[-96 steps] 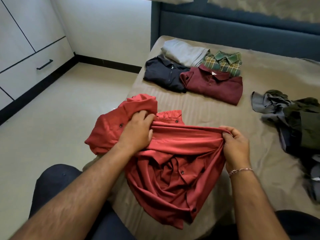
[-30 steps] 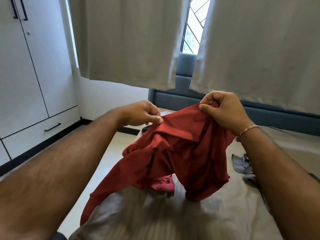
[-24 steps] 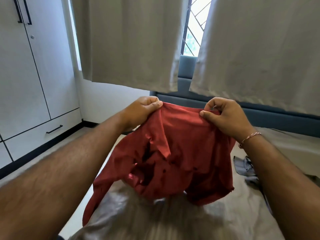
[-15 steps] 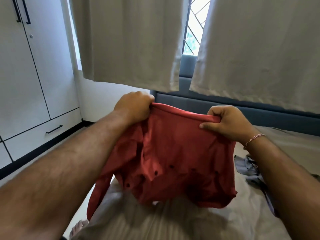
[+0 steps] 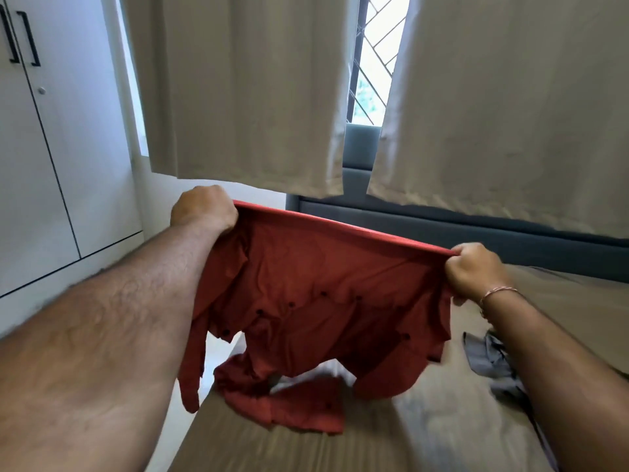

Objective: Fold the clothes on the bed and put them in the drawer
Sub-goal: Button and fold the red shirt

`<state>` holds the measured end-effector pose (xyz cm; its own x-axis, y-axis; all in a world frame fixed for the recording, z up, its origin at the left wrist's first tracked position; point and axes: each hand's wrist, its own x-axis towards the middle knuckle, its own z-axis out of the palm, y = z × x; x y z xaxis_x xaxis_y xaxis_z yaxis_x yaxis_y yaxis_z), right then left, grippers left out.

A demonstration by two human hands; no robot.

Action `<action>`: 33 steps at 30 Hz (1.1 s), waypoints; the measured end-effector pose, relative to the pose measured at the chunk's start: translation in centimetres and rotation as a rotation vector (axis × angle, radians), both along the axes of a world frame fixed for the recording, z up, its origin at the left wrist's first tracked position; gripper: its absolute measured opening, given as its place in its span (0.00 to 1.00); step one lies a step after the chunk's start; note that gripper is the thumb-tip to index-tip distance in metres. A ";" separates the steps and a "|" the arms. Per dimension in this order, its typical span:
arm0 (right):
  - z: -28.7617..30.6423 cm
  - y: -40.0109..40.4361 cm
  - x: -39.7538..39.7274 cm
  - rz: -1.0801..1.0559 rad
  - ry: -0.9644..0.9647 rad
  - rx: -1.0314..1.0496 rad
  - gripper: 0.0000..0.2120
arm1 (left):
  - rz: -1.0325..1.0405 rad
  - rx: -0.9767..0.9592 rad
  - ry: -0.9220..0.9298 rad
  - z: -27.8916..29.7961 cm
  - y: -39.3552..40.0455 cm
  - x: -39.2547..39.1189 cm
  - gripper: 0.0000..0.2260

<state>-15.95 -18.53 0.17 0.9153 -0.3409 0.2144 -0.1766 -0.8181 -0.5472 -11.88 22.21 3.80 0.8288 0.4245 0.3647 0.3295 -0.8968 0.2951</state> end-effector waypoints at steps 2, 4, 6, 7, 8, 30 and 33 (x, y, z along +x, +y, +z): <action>-0.6 0.5 1.6 0.034 0.064 0.567 0.22 | 0.041 -0.206 -0.045 0.4 -0.4 1.9 0.16; -0.1 1.1 3.5 0.068 0.091 0.970 0.23 | 0.023 -0.524 -0.078 1.4 -1.8 3.9 0.14; 0.7 1.7 5.0 0.107 0.062 1.186 0.22 | -0.103 -1.003 -0.041 2.5 -3.4 5.8 0.16; 1.2 1.7 5.8 0.115 0.015 1.268 0.22 | -0.179 -1.219 -0.017 2.9 -4.2 6.4 0.17; 2.0 1.6 7.1 0.129 -0.051 1.343 0.21 | -0.261 -1.368 -0.013 3.8 -5.0 7.3 0.18; -15.6 -7.0 -5.8 0.073 -0.174 0.402 0.31 | -0.552 -0.781 -0.504 -14.2 -3.5 -5.1 0.19; -20.8 -9.6 -9.5 0.098 0.372 -0.167 0.34 | -0.350 -0.636 -0.243 -24.3 -1.5 -11.2 0.24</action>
<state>-25.47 -28.09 -20.64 0.9672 -0.2369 -0.0921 -0.2540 -0.9130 -0.3193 -23.07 20.76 -20.46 0.8812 0.3408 0.3276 -0.0833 -0.5702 0.8173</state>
